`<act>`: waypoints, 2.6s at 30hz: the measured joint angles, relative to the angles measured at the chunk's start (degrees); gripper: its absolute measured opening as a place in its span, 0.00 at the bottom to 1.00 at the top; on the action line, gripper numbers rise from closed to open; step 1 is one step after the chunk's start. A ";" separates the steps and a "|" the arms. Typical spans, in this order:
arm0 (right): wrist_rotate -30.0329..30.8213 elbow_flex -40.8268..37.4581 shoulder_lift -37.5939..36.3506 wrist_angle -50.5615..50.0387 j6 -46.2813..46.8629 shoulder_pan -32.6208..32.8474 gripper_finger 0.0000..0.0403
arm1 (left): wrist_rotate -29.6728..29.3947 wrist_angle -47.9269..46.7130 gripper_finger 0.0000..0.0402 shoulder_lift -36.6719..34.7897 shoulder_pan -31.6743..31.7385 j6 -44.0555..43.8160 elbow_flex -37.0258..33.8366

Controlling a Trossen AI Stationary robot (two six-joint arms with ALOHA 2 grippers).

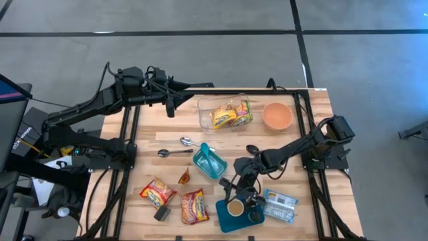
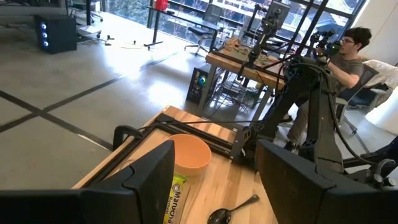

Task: Pick & Place Food Item
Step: Put the golden seasoning bottle into the blue bin

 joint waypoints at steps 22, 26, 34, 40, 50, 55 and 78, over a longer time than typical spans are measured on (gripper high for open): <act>1.14 2.67 4.50 0.19 2.99 0.74 0.72 | 0.01 1.39 0.56 0.02 0.00 0.00 0.00; 1.54 2.99 4.48 0.12 2.99 1.02 0.72 | 0.02 2.18 0.55 0.02 0.00 0.01 0.00; 2.54 2.99 4.57 -2.82 3.01 1.13 0.72 | 0.00 2.71 0.56 0.02 0.00 0.01 0.00; 4.38 2.99 4.57 -4.31 3.01 2.22 0.72 | 0.02 2.69 0.57 0.02 0.00 0.01 0.00; 7.28 2.99 4.57 -6.06 3.03 2.94 0.72 | 0.00 2.64 0.57 0.02 0.00 0.01 0.00; 7.30 2.99 4.57 -6.03 5.35 2.98 0.72 | 0.00 2.62 0.56 0.02 0.00 0.01 0.00; 15.08 2.99 4.57 -6.71 10.54 4.89 0.72 | 0.02 2.60 0.56 0.02 0.02 0.01 0.00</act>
